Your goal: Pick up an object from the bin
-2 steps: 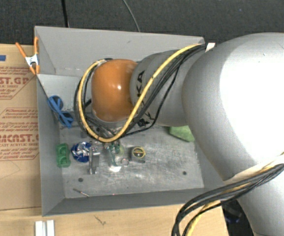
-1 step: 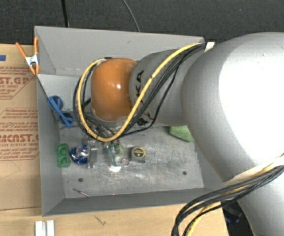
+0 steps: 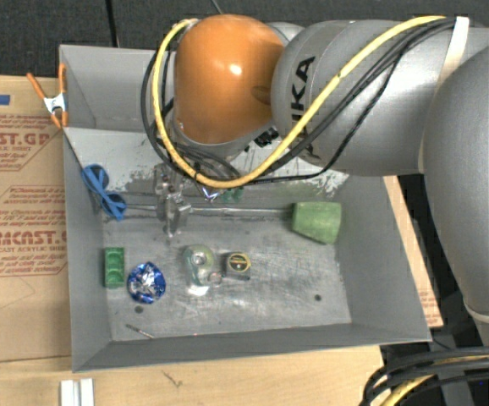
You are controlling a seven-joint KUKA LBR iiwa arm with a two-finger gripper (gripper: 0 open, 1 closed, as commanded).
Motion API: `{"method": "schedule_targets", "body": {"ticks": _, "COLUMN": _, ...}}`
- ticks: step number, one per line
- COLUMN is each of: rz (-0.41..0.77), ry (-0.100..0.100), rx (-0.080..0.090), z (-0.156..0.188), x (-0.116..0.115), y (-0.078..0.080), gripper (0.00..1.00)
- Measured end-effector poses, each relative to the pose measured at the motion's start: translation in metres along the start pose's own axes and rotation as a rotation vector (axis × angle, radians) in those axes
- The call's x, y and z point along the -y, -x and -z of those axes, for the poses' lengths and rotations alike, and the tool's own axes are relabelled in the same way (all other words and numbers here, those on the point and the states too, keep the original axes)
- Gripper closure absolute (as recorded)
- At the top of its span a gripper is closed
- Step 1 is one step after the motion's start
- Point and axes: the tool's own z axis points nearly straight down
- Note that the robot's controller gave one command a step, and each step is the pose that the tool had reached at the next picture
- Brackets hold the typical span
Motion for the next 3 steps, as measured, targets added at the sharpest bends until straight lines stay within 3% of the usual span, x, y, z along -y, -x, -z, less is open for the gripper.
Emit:
{"method": "schedule_targets", "body": {"ticks": 1, "rz": -0.146, "ry": 0.0, "rx": -0.019, "z": -0.112, "x": 0.003, "y": -0.064, "gripper": 1.0}}
{"method": "schedule_targets", "body": {"ticks": 2, "rz": -0.146, "ry": 0.001, "rx": -0.01, "z": -0.108, "x": 0.003, "y": -0.061, "gripper": 0.0}}
{"method": "schedule_targets", "body": {"ticks": 3, "rz": 0.181, "ry": 0.001, "rx": -0.002, "z": -0.16, "x": -0.022, "y": -0.058, "gripper": 0.0}}
